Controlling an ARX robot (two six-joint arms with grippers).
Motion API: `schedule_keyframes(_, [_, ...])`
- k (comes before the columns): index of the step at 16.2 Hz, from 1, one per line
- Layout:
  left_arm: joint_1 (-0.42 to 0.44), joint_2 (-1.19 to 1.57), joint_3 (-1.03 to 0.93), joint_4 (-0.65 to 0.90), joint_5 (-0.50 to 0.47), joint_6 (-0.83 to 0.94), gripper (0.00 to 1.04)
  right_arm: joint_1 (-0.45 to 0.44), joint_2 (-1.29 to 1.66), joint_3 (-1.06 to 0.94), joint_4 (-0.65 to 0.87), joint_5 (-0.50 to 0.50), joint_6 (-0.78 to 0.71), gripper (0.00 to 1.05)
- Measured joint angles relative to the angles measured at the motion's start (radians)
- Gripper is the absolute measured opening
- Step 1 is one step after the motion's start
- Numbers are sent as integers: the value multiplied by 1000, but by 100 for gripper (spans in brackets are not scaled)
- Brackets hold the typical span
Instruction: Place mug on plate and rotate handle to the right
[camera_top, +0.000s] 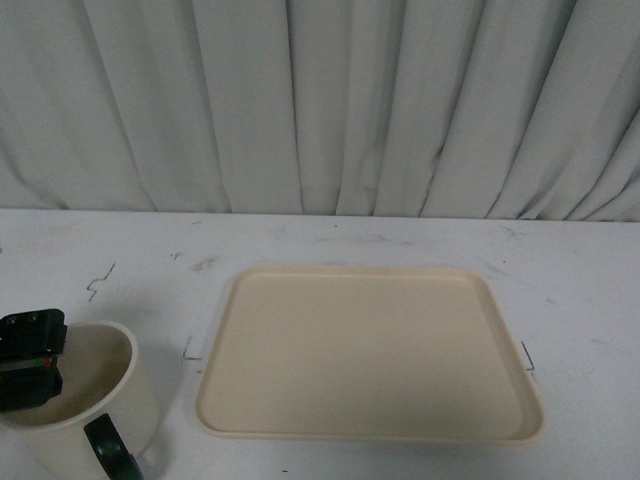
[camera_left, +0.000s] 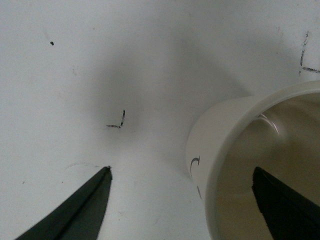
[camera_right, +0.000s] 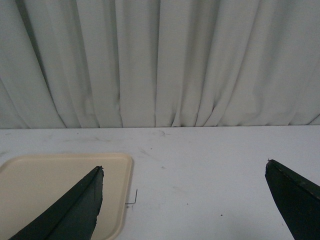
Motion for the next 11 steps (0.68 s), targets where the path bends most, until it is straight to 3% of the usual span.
schedule_keyframes(7, [-26, -41, 1, -50, 8, 3, 10, 0, 0, 0, 0, 0, 0, 98])
schedule_keyframes(8, [-42, -79, 5, -71, 11, 8, 3, 0, 0, 0, 0, 0, 0, 98])
schedule_keyframes(11, [-121, -115, 116, -105, 2, 13, 3, 0, 0, 0, 0, 0, 0, 98])
